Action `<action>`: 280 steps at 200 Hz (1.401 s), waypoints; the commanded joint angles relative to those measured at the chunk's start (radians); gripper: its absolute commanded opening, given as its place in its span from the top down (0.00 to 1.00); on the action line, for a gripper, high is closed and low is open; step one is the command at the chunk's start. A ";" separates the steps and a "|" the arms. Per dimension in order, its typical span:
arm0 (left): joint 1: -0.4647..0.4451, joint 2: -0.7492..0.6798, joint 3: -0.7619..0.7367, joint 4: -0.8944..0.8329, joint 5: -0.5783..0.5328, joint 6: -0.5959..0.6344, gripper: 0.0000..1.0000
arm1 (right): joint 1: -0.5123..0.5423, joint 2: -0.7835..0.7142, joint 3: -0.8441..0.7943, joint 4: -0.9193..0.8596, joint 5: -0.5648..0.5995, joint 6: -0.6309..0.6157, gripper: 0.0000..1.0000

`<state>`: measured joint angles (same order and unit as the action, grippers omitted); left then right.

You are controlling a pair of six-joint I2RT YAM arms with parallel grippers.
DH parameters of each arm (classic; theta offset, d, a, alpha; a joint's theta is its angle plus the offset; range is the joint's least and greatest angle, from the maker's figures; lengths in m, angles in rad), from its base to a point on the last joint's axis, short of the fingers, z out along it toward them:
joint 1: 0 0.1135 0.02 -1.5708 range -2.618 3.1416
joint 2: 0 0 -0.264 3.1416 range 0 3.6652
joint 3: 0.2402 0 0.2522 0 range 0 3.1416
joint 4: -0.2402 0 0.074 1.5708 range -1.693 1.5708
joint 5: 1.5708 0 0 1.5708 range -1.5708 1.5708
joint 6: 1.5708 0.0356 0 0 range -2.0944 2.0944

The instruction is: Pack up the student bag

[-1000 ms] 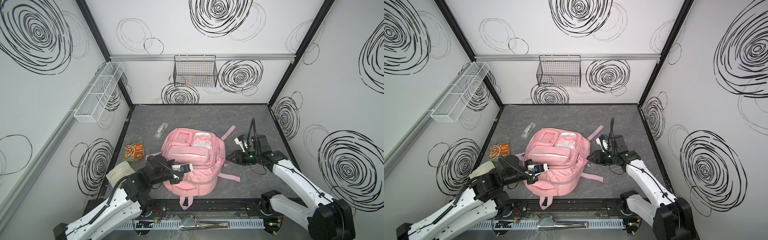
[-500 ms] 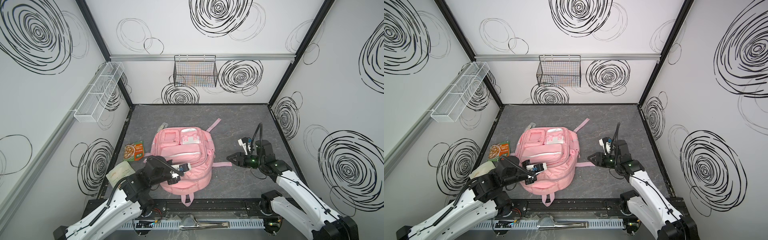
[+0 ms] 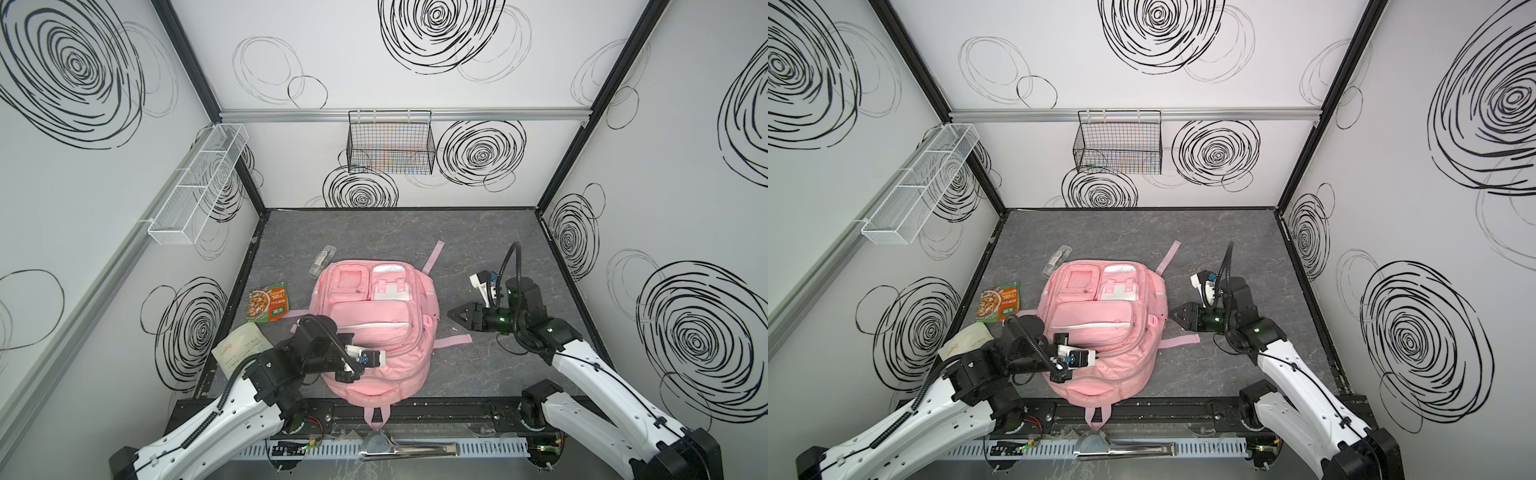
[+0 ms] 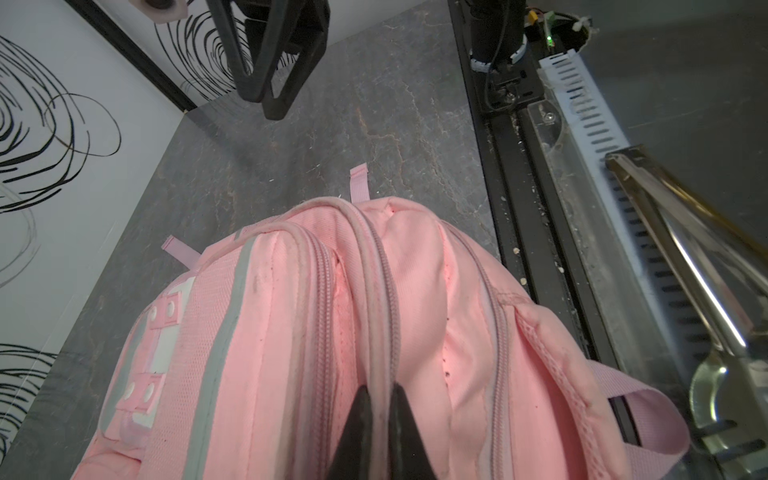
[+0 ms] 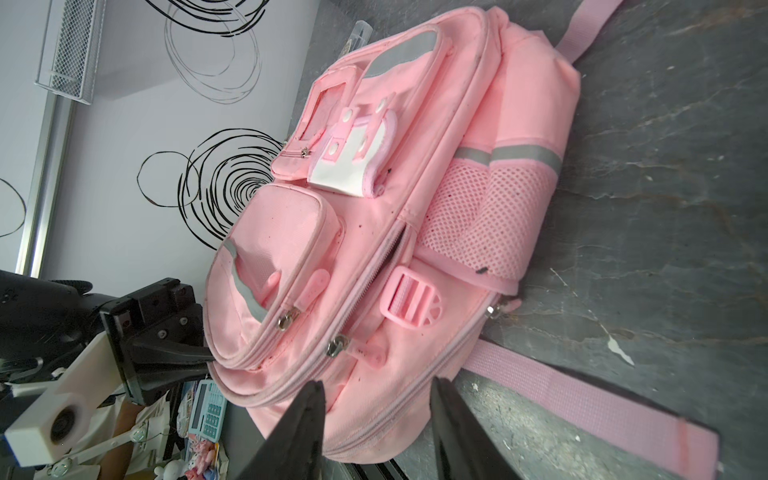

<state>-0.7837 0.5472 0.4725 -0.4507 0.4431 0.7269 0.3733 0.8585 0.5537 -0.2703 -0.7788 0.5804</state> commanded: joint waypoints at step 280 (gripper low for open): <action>0.257 0.008 0.101 0.237 0.394 0.095 1.00 | 0.260 0.218 -0.262 0.819 -0.175 -0.305 0.42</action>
<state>-0.5385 0.5945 0.5034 -0.3733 0.7025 0.8326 0.6212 1.0550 0.3080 0.4473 -0.8764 0.2932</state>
